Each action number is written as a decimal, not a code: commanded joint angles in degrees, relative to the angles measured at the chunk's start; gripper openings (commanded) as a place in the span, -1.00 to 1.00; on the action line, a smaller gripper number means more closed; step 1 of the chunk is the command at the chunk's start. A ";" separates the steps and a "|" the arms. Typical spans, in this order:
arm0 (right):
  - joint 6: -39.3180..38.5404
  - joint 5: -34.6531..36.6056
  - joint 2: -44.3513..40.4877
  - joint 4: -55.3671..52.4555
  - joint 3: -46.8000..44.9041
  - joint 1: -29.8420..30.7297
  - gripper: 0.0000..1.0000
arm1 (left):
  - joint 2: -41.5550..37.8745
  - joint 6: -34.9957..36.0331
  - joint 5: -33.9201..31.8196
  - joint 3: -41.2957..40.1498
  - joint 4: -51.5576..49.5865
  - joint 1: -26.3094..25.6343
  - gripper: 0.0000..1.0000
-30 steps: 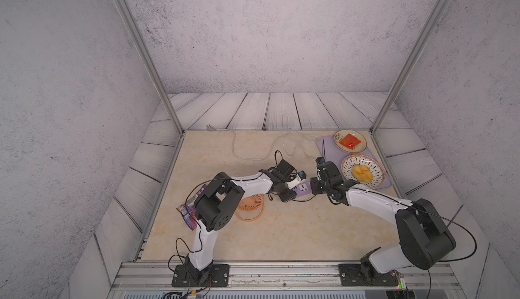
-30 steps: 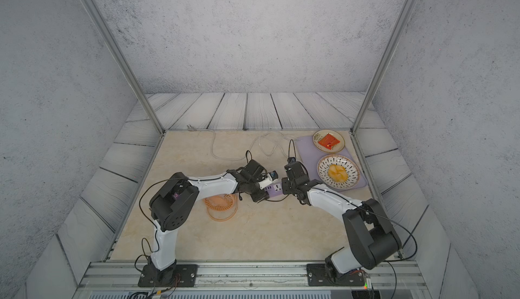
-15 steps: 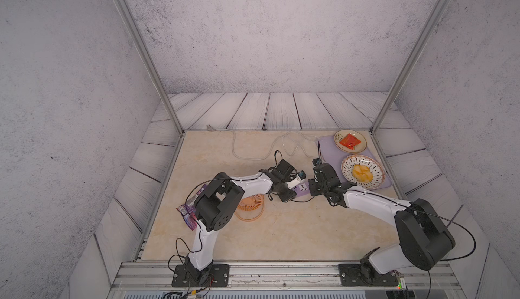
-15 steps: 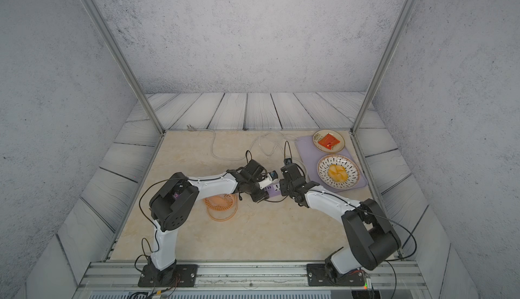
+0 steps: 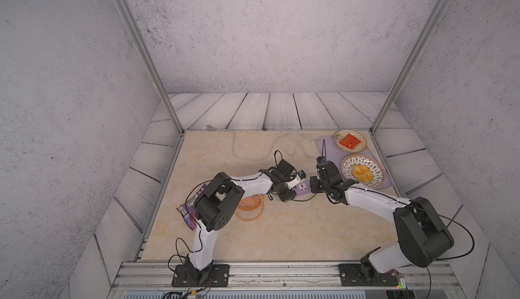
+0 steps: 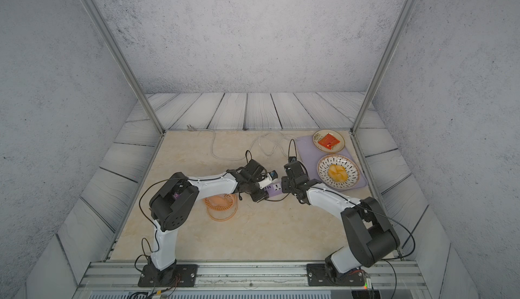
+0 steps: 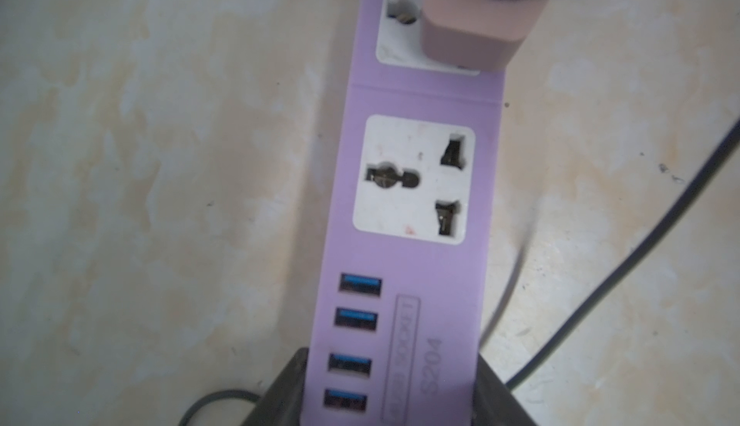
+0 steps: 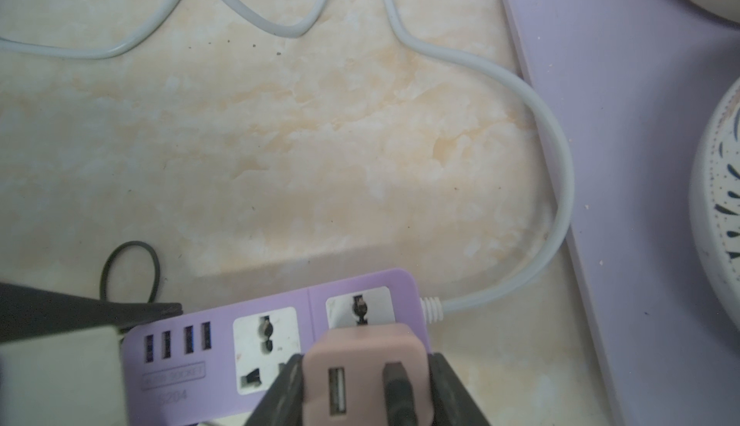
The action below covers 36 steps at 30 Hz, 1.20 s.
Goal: Unplug the desk fan from the power strip
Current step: Remove the plug from the socket.
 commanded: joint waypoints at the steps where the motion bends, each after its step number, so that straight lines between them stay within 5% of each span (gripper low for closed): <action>1: -0.14 -1.54 -0.43 -2.09 0.60 2.16 -0.80 | 0.82 -2.94 -0.83 0.12 2.10 0.52 -1.00; 12: -3.88 -3.50 -2.55 4.49 -3.36 4.63 -0.80 | 1.04 -3.37 -0.65 0.49 1.87 0.52 -1.00; 22: 4.83 -7.59 -1.30 2.06 -2.50 -1.01 -0.81 | 0.80 -3.38 -0.65 0.06 1.95 0.52 -1.00; 36: -2.12 -4.64 -2.40 -0.46 -1.03 2.75 -0.81 | 1.33 -3.58 -0.41 0.58 2.15 0.52 -1.00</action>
